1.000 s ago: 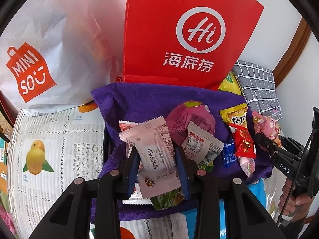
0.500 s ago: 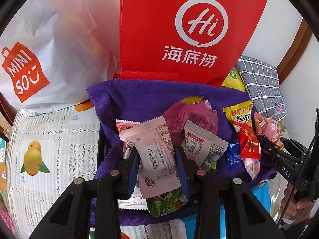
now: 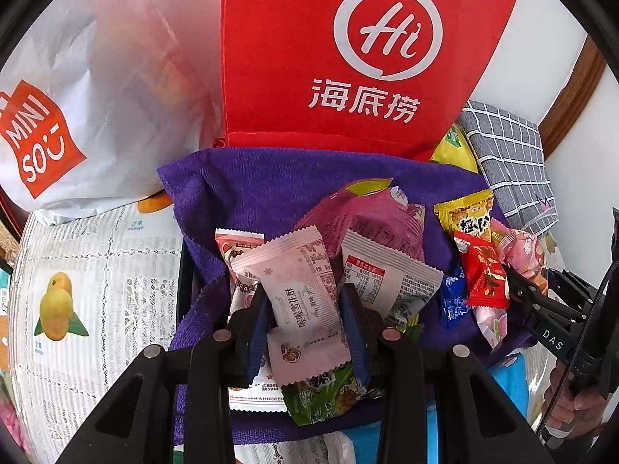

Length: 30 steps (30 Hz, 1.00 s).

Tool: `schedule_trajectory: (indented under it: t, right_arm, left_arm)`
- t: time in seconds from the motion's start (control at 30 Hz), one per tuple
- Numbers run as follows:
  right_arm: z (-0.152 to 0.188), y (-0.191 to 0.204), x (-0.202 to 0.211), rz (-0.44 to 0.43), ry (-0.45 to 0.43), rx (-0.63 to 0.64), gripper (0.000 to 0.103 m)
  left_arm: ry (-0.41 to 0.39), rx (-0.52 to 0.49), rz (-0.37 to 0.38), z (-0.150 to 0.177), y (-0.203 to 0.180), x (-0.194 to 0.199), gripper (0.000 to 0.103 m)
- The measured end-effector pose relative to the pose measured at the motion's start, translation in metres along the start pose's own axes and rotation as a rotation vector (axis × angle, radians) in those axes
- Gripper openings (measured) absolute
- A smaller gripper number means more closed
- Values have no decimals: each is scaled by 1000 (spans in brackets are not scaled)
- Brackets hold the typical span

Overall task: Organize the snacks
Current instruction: 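Lower both snacks onto the purple towel and open both tools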

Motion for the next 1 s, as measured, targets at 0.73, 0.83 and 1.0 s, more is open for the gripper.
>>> schedule_trajectory:
  t: [0.73, 0.83, 1.0]
  right_arm:
    - [3, 2, -10, 22, 30, 21, 45]
    - [3, 2, -12, 29, 38, 19, 46]
    - [2, 4, -4, 51, 26, 27, 63]
  left_arm:
    - [8, -36, 6, 4, 2, 7, 43]
    - [16, -35, 11, 6, 2, 9, 47]
    - [-9, -35, 5, 9, 3, 23, 63]
Point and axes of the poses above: each gripper's, at about its wrist camera, not at the fingertips, and x roughly against the way its jaws point, y to its left, z to its underside, the point moved 3 cm from there along -x, roughly the way its jaws point, and after that the axes turned 10 degrees about -z, right-handed, at the moved point
